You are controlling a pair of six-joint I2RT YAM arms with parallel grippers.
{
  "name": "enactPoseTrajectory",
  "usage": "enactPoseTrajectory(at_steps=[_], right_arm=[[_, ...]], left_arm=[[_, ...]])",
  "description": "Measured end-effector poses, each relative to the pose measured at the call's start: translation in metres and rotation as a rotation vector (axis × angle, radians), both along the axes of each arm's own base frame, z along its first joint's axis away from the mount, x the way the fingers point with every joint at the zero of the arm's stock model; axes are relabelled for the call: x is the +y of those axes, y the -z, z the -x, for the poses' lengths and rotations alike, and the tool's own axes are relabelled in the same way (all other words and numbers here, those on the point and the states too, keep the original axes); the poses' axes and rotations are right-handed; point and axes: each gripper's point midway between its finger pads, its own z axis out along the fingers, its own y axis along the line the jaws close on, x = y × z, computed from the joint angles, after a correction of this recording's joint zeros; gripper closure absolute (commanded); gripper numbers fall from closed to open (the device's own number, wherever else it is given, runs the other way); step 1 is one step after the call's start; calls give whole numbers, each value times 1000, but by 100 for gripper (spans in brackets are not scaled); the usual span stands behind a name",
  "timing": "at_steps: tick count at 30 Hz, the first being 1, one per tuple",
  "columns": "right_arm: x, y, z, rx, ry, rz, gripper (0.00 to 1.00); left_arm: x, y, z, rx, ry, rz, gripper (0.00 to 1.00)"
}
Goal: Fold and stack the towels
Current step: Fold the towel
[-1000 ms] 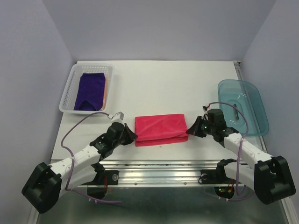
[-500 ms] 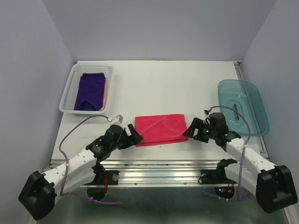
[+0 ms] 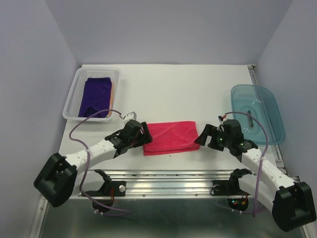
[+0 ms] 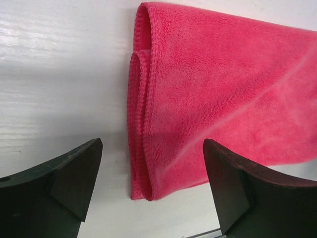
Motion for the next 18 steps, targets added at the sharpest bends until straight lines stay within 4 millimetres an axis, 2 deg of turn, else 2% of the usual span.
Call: enactPoseTrajectory(at_steps=[2,6,14,17,18], right_arm=[[0,2,0,5,-2,3,0],[0,3,1,10,-7,9,0],[-1,4,1,2,-17,17,0],[-1,4,1,1,-19,18,0],[-1,4,1,1,-19,18,0]], left_arm=[[-2,8,-5,25,3,-36,16],[2,23,-3,65,4,-87,19],[-2,26,-11,70,3,-109,37],[-7,27,-18,70,11,-120,39],[-8,27,-20,67,12,-121,43]])
